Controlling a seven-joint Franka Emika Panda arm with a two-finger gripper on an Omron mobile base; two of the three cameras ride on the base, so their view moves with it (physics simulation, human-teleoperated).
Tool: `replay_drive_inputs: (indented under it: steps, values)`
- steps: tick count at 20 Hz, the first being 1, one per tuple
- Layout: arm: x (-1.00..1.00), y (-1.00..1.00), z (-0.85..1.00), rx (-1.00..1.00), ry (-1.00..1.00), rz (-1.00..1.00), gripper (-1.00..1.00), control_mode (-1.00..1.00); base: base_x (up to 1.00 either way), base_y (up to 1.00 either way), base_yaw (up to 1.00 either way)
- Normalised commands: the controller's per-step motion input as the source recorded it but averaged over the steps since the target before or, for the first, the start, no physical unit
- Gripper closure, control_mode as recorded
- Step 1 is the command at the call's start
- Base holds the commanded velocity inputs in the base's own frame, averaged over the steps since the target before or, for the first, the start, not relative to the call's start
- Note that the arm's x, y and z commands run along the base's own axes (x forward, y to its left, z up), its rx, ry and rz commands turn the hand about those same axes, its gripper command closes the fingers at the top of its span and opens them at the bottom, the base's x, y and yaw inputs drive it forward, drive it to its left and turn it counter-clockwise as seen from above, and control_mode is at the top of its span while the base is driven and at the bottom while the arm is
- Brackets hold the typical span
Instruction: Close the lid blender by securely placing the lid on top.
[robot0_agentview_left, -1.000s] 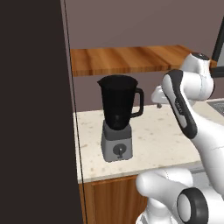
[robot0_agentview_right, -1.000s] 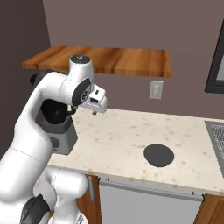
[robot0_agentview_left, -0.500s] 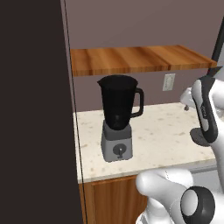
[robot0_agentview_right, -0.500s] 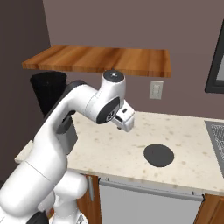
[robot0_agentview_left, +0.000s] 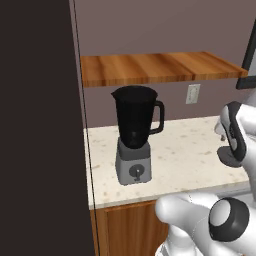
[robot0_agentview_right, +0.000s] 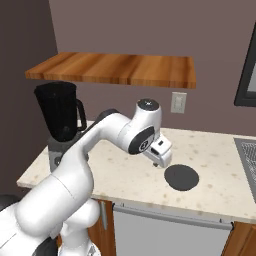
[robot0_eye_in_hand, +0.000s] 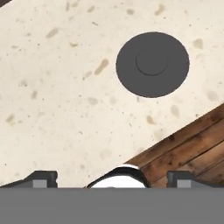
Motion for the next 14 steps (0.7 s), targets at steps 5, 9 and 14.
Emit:
replay_drive_inputs:
  steps: [5, 9, 14]
  values:
    - [0.0, -0.75, -0.32, 0.0, 0.06, -0.01, -1.0, -1.0, 0.0, 0.0, 0.0]
    - [0.09, -0.67, -0.35, 0.0, 0.12, -0.01, -1.0, -1.0, 0.0, 0.0, 0.0]
    - [0.27, -0.42, -0.35, 0.0, 0.14, 0.0, -1.0, -1.0, 0.0, 0.0, 0.0]
